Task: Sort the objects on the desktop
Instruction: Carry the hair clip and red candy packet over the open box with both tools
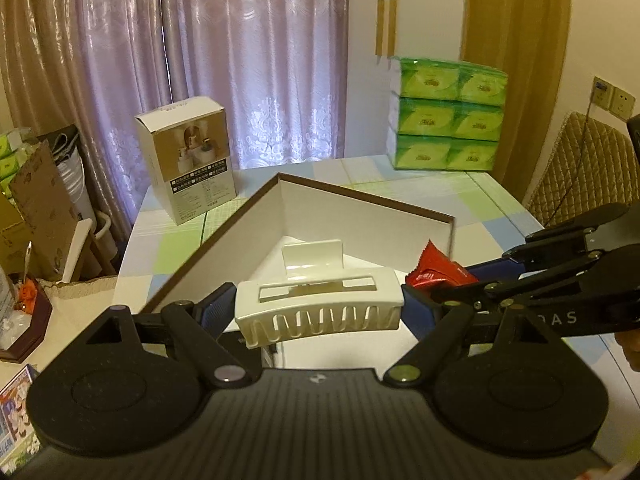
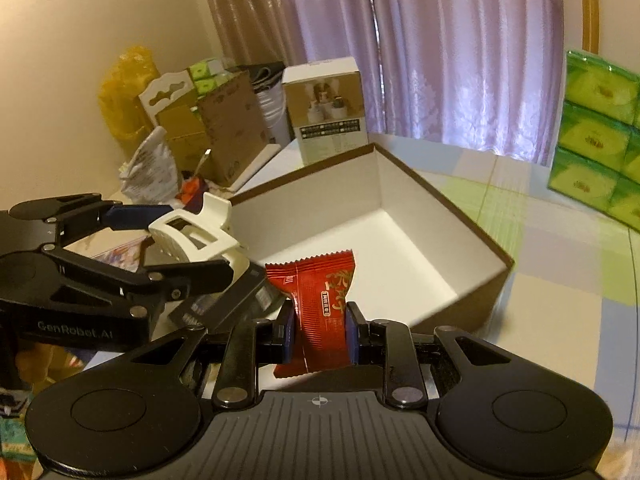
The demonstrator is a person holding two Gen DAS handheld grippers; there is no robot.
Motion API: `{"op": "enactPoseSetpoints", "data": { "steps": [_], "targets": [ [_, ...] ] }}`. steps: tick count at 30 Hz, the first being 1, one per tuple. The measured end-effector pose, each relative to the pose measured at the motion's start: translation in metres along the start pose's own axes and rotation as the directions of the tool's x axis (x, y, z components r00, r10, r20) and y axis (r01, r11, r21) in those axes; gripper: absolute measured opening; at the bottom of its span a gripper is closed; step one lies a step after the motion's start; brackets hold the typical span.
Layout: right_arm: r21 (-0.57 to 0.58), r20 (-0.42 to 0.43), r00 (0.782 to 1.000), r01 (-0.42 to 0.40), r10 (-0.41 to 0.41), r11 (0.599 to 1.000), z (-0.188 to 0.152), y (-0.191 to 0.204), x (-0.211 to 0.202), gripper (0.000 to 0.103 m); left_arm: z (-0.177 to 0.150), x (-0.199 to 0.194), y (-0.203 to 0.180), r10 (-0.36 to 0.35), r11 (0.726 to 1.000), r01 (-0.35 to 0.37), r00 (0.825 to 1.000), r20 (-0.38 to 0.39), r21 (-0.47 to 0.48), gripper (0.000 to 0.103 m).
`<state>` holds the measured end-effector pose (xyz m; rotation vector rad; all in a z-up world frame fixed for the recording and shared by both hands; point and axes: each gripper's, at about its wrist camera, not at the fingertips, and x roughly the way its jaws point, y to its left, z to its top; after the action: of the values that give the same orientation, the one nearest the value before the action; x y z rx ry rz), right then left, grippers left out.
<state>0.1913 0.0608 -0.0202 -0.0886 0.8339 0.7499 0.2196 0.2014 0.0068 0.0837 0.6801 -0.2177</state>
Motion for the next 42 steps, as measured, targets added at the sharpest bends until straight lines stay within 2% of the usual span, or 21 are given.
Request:
{"op": "enactPoseSetpoints", "data": {
  "steps": [9, 16, 24, 33, 42],
  "targets": [
    [0.043, -0.050, 0.996, 0.073, -0.071, 0.996, 0.035, -0.023, 0.059, 0.022, 0.020, 0.063, 0.031, -0.031, 1.000, 0.031, 0.999, -0.045, 0.004, 0.084],
    [0.064, -0.121, 0.985, 0.135, -0.126, 0.989, 0.045, -0.050, 0.097, 0.022, 0.023, 0.124, 0.040, -0.045, 0.999, 0.047, 0.989, -0.138, 0.011, 0.084],
    [0.084, -0.194, 0.971, 0.157, -0.138, 0.984, 0.051, -0.075, 0.128, 0.022, 0.021, 0.182, 0.043, -0.033, 0.998, 0.043, 0.973, -0.230, 0.039, 0.084],
    [0.083, -0.220, 0.964, 0.167, -0.146, 0.982, 0.049, -0.084, 0.139, 0.022, 0.018, 0.206, 0.025, -0.025, 0.990, 0.060, 0.966, -0.257, 0.129, 0.084],
    [0.085, -0.225, 0.964, 0.168, -0.145, 0.982, 0.047, -0.088, 0.138, 0.022, 0.017, 0.212, 0.025, -0.020, 0.990, 0.057, 0.961, -0.274, 0.125, 0.085]
  ]
}}
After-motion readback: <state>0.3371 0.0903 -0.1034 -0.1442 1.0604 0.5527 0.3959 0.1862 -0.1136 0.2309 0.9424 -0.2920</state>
